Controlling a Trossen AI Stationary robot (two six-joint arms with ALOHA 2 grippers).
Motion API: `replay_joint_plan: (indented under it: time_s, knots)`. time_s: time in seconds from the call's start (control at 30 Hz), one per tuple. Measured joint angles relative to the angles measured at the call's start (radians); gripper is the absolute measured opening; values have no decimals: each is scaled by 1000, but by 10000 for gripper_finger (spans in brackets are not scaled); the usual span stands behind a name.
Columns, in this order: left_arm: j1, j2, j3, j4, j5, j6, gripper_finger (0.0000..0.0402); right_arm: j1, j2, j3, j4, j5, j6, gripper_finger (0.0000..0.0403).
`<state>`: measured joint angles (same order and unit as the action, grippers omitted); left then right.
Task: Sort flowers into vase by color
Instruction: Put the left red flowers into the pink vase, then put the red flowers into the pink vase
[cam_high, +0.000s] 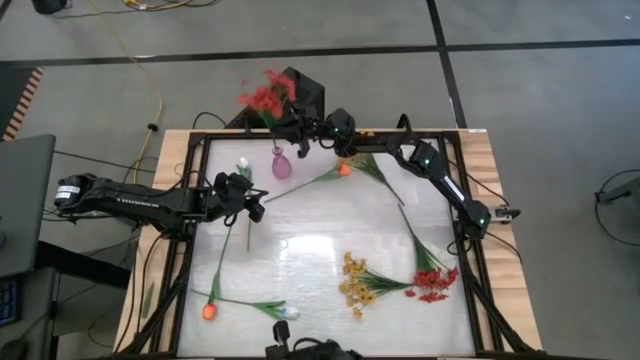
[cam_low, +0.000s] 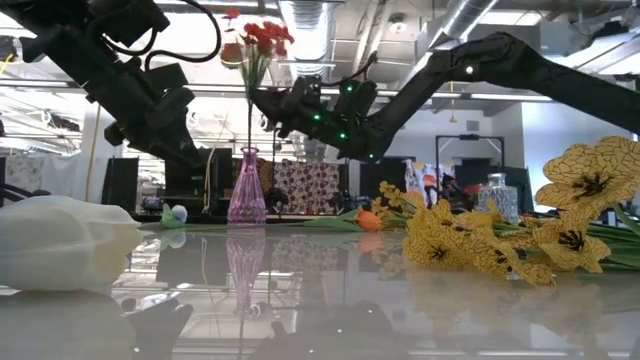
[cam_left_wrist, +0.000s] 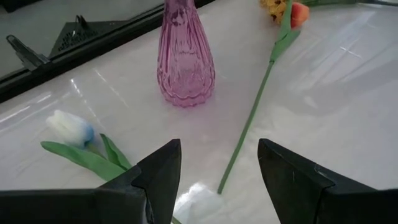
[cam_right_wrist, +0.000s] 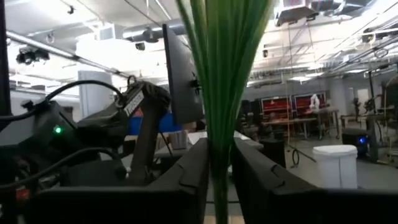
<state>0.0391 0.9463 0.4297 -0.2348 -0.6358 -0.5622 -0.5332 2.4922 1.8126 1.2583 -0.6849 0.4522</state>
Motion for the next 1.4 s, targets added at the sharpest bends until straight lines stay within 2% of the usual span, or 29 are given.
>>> replay_joint_plan:
  time_s: [0.13,0.27,0.37,0.43,0.63,0.7,0.87,1.0,1.07,1.13,1.27,1.4]
  knots:
    - [0,0,0,0,1,-11,203,-16,-27,0,-103,-87,-2,145]
    - [0,0,0,0,3,-26,203,-23,-75,0,-327,-186,-61,201]
    - [0,0,0,0,26,-36,203,-24,-114,0,-503,-229,-151,236]
    - [0,0,0,0,40,-47,203,-17,-125,0,-533,-231,-198,250]
    - [0,0,0,-3,105,-79,203,13,-153,0,-645,-255,-328,260]
    - [0,0,0,-2,124,-79,203,17,-156,3,-654,-260,-338,260]
    - [0,0,0,-2,153,-79,203,14,-164,70,-801,-263,-372,260]
    - [0,0,0,-3,160,-74,203,13,-165,171,-1008,-264,-427,260]
    - [0,0,0,-9,160,-70,203,12,-165,251,-1224,-262,-519,260]
    - [0,0,0,-13,160,-63,203,8,-168,349,-1503,-230,-655,260]
    - [0,0,0,-24,160,-56,203,5,-173,540,-2018,-12,-937,260]
    - [0,0,0,-22,160,-28,203,10,-241,512,-2212,240,-1073,260]
